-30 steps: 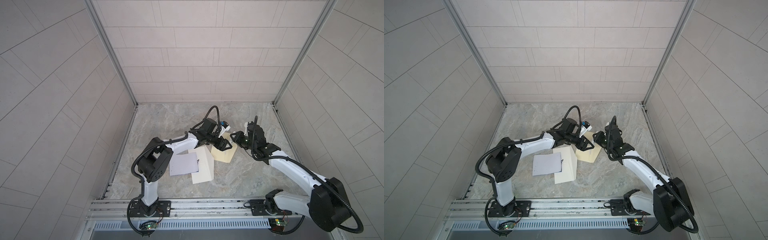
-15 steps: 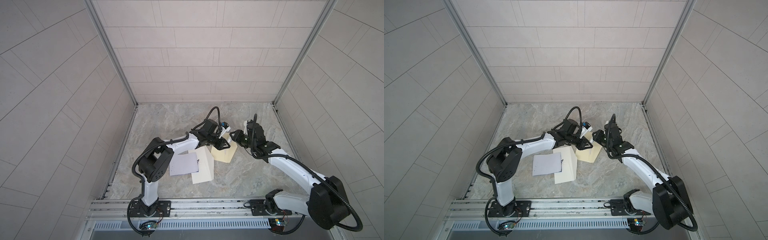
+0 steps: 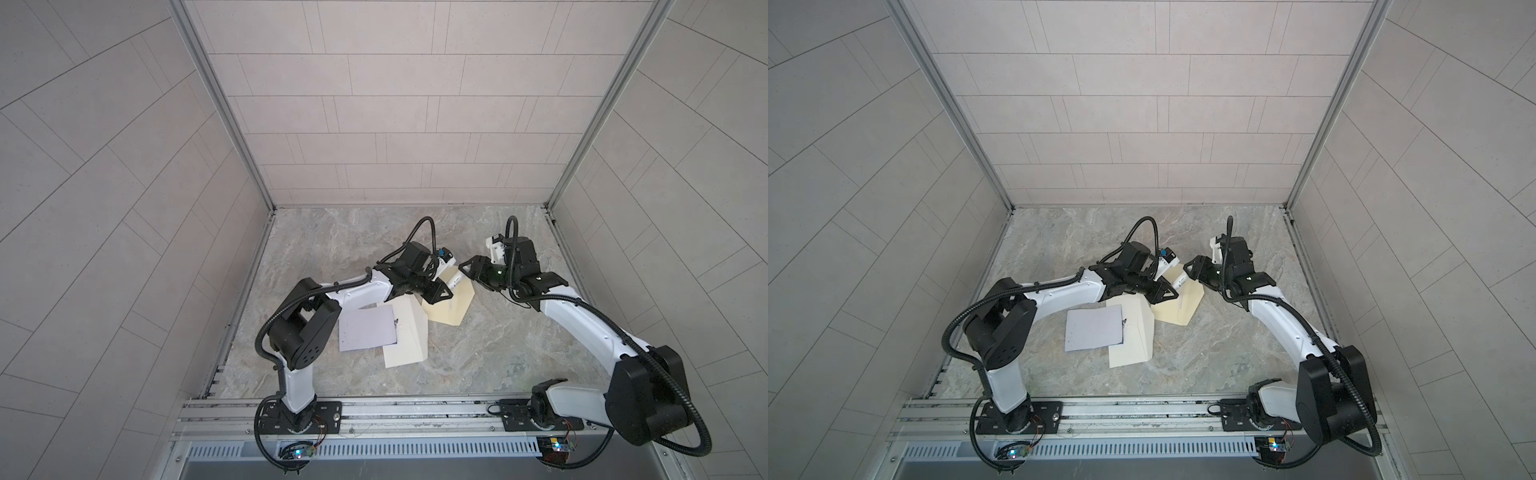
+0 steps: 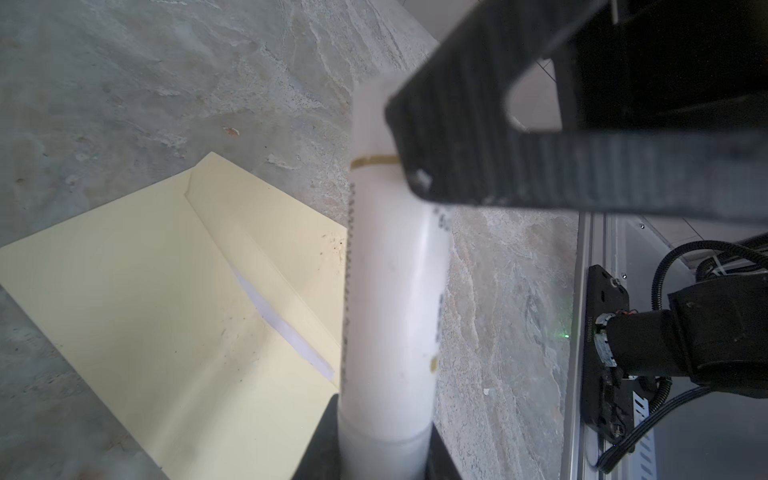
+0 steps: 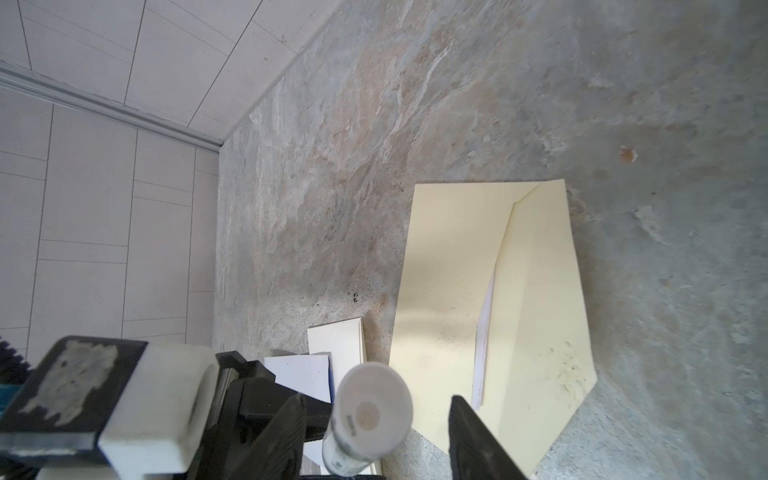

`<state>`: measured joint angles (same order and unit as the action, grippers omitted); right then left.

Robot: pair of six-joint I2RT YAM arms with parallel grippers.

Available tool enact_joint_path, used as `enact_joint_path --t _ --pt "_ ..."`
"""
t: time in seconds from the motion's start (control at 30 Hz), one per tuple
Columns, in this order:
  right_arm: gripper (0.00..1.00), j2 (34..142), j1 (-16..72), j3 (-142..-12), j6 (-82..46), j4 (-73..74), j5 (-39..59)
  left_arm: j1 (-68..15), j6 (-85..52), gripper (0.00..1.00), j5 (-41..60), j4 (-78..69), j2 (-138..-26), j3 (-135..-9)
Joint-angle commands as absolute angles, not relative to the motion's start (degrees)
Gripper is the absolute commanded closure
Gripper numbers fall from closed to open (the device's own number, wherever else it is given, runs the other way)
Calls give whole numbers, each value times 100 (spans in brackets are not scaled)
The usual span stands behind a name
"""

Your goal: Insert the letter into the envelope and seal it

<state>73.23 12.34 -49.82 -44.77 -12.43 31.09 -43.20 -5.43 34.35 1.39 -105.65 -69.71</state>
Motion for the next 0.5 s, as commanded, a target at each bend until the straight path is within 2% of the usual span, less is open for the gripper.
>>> enact_joint_path --t 0.0,0.3,0.47 --pt "46 7453 1226 -5068 -4308 -1344 3318 -4376 -382 100 3450 92 -10344 -6900" --pt "62 7661 1213 -5112 -4421 -1100 3127 -4404 -337 100 3519 100 -10355 -6882" --pt "80 7729 1214 -5147 -4447 -1111 3120 -4406 -233 100 3438 238 -10325 -6823"
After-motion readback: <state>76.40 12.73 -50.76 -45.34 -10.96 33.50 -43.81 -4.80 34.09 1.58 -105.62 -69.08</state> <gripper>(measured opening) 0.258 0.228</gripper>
